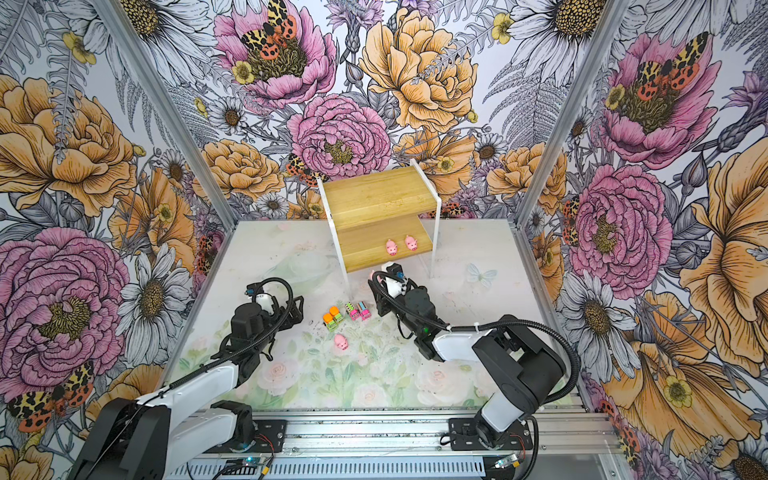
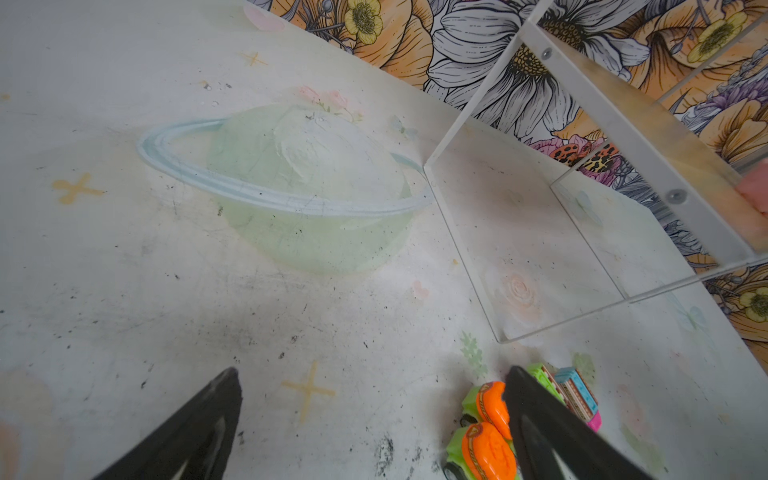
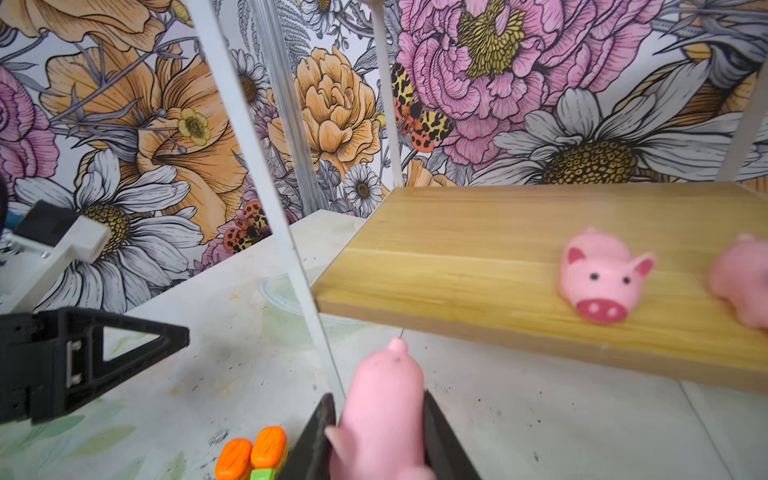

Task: Place and organize the plastic toys onto the shelf
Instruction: 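Carry the third pink pig with the right gripper to the lower shelf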

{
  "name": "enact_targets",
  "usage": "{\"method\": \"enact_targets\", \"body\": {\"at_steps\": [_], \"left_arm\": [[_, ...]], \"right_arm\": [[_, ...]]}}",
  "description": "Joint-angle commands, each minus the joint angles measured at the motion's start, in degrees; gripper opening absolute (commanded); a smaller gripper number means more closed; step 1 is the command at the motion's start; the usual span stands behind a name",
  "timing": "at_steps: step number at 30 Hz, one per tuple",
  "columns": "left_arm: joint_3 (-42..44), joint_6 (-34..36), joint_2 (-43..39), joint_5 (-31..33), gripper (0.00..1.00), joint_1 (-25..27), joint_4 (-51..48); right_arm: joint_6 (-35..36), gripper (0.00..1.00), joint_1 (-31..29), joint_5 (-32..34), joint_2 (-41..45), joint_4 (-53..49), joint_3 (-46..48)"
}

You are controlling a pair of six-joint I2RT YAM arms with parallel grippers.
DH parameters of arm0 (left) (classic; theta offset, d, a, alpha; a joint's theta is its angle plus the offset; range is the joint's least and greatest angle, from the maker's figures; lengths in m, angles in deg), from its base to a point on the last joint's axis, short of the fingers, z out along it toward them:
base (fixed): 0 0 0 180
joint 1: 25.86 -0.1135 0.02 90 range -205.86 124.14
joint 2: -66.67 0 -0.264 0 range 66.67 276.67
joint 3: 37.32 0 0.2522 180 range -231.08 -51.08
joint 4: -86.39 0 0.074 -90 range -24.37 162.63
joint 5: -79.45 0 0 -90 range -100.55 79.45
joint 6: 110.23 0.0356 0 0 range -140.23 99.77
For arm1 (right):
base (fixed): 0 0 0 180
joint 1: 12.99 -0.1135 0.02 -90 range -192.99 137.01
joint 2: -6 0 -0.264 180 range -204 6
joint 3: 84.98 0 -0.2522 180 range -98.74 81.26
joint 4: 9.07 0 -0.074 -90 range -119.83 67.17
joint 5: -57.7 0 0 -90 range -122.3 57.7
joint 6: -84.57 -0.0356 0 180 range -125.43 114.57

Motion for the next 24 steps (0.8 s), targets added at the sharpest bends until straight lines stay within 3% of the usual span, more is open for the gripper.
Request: {"method": "enact_targets", "body": {"at_steps": [1, 9, 24], "left_arm": [[0.48, 0.00, -0.37, -1.40, 0.99, -0.53, 1.81], [0.31, 0.04, -0.27, -1.39, 0.99, -0.59, 1.73], [0.46, 0.04, -0.46, -1.40, 0.99, -0.67, 1.75]], "right_arm": [[1.07, 0.34, 1.46, 1.19, 0.50, -5.51, -5.45], [2.12, 0.35, 2.56, 2.83, -4.37, -14.71, -16.50], [1.55, 0.35, 3.13, 5.00, -9.75, -16.67, -20.50]]}}
